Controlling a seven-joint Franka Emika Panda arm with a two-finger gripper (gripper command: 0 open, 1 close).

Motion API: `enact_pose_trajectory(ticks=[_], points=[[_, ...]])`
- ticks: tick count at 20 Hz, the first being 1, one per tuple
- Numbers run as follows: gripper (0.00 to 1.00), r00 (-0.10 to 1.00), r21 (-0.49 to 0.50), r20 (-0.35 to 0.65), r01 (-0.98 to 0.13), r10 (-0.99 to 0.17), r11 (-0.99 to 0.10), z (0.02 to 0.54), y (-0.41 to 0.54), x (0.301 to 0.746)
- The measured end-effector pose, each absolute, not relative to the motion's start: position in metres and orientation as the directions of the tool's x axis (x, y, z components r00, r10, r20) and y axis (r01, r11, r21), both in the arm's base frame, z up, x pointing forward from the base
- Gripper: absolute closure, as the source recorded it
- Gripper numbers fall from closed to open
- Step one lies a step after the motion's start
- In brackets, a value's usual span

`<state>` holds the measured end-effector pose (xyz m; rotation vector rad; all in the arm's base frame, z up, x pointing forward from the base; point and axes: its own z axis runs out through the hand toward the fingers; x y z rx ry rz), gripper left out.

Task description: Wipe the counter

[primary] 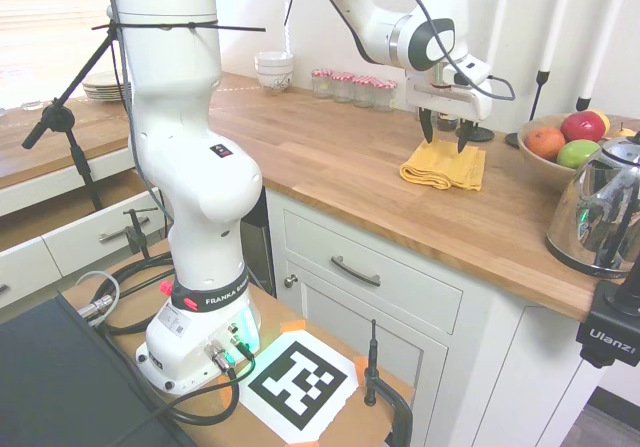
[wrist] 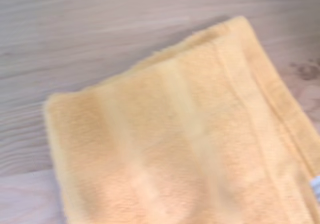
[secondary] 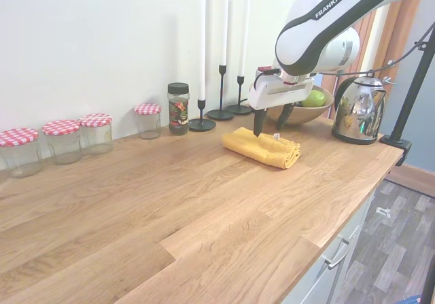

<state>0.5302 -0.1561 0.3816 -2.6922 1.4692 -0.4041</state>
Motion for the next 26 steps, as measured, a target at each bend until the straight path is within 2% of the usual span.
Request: enact_pose_trajectory(ticks=[10,26], points=[[0.00,0.485,-0.114,0.144,-0.857,-0.862,-0.502,0.375,-0.181,0.516],[0.00,0.489,-0.054,0.089,-0.868,-0.868,-0.494,0.339,-0.175,0.518]])
